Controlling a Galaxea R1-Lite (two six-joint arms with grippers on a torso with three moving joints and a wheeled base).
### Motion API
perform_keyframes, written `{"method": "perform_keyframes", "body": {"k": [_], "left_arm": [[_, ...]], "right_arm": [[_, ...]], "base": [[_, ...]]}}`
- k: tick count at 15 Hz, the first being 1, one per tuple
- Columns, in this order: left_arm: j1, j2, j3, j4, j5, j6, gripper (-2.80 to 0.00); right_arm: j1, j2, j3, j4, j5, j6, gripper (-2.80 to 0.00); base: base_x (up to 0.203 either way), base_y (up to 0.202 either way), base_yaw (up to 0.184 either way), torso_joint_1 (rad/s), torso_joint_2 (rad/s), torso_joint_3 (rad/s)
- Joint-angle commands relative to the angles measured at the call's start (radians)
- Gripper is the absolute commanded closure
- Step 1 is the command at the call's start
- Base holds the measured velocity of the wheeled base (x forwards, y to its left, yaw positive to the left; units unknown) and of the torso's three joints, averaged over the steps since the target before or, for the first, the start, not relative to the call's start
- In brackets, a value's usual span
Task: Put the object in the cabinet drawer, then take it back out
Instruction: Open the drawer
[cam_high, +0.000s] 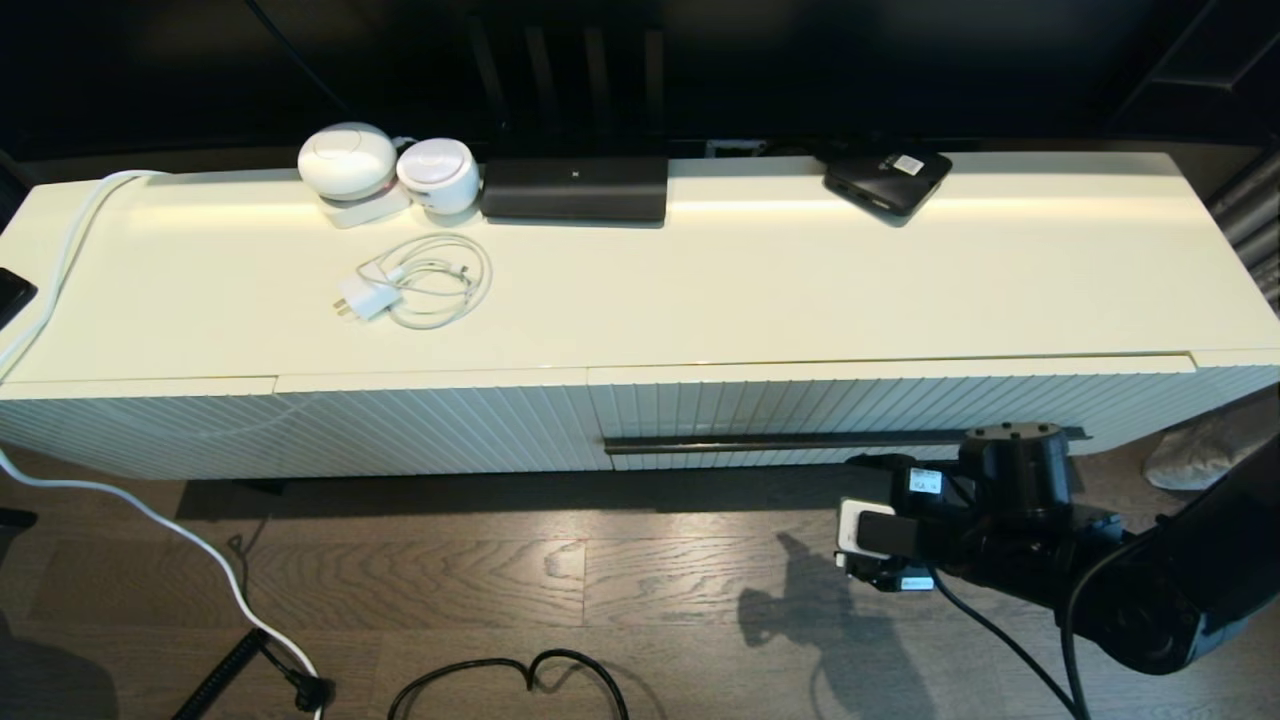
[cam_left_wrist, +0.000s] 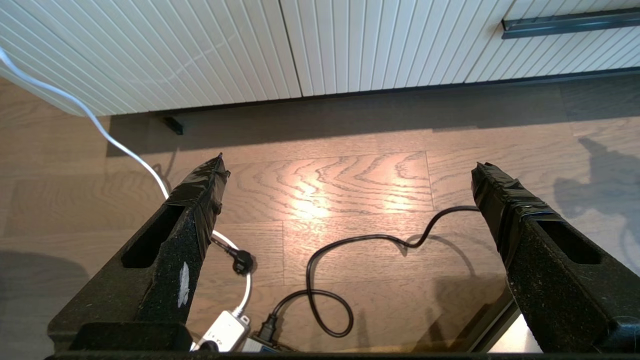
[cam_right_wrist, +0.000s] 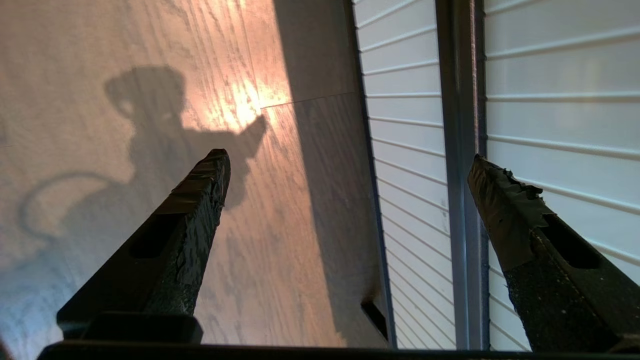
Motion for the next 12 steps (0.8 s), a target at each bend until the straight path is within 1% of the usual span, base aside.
{"method": "perform_keyframes", "body": {"k": [1,6,12], "left_arm": [[0.000,0.001,0.000,0.000,0.000,0.000,-2.80],[0.000,0.001,0.000,0.000,0.000,0.000,-2.80],[0.000,0.001,0.000,0.000,0.000,0.000,-2.80]], "right_arm": [[-0.005,0.035,-0.009,-0.029,0.002,-0.007,-2.80],[-0.034,0.044,-0.037,-0.035,0.009,-0.007,-2.80],[-0.052,0.107,-0.098,-0.066,0.037,-0.007,-2.80]], "base": [[0.000,0.000,0.000,0.000,0.00,0.000],[0.000,0.000,0.000,0.000,0.00,0.000],[0.000,0.000,0.000,0.000,0.00,0.000]]}}
